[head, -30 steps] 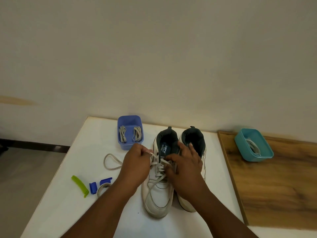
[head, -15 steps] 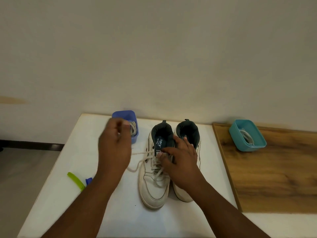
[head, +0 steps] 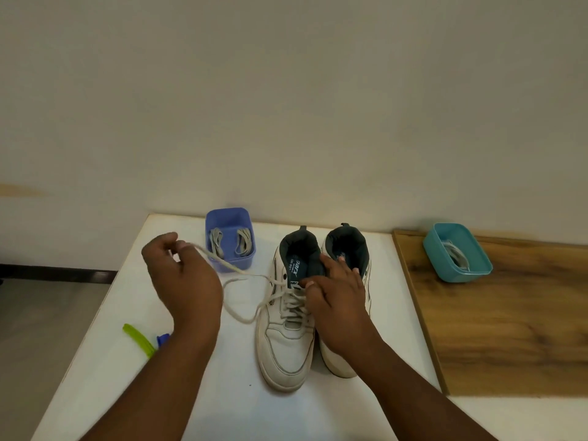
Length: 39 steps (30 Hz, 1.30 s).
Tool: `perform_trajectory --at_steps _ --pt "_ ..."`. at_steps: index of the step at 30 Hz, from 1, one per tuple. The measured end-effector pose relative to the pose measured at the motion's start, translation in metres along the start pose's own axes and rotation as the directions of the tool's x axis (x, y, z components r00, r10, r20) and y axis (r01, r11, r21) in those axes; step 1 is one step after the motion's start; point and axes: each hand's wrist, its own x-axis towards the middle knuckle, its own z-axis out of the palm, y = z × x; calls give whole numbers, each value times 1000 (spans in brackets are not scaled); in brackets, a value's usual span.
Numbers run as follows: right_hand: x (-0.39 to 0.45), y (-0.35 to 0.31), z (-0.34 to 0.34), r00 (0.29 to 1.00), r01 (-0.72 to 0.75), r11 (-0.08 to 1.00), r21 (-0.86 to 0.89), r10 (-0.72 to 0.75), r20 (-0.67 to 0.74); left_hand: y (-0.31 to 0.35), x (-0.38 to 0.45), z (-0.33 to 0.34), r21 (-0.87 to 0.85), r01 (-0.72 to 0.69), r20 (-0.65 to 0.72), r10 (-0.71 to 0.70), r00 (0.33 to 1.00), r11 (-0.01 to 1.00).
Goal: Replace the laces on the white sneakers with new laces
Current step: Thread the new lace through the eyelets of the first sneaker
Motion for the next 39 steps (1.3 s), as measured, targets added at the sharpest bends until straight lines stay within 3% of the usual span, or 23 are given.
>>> perform_trajectory --at_steps 2,4,6,7,12,19,22,25,29,33,36,39 --pt "0 0 0 1000 6 1000 -28 -5 10 -9 -5 0 218 -139 226 89 970 966" --pt "0 0 0 1000 4 999 -53 -3 23 -20 -16 2 411 -457 510 216 833 789" --pt "-1 1 1 1000 6 997 -73 -4 28 -32 -27 6 455 -619 681 197 705 640" --pt "-1 2 1 999 12 996 -90 -8 37 -35 -30 7 461 -622 716 148 682 633" --pt "-1 2 0 996 15 992 -127 -4 84 -38 -27 9 444 -633 750 123 650 634" --pt "-1 -3 0 998 -37 999 37 35 44 -35 -25 6 534 -569 695 58 717 626" --pt "-3 -2 4 999 -34 999 37 34 -12 -29 -30 9 521 -479 689 -17 725 707" --pt "-3 -1 8 1000 -19 999 -51 18 -24 -24 -31 11 478 -418 722 -74 688 772" --pt "-1 3 11 1000 -10 999 -38 9 -27 -33 -30 10 512 -508 770 -108 629 693" --pt "2 4 8 999 -4 999 -49 1 -50 -31 -27 8 518 -507 755 -88 650 689" --pt "2 2 10 997 -4 993 -115 -6 -80 -28 -26 8 528 -435 714 -105 692 729" --pt "-1 -1 11 995 -36 993 -113 25 -99 -24 -27 11 547 -279 673 -216 707 790"
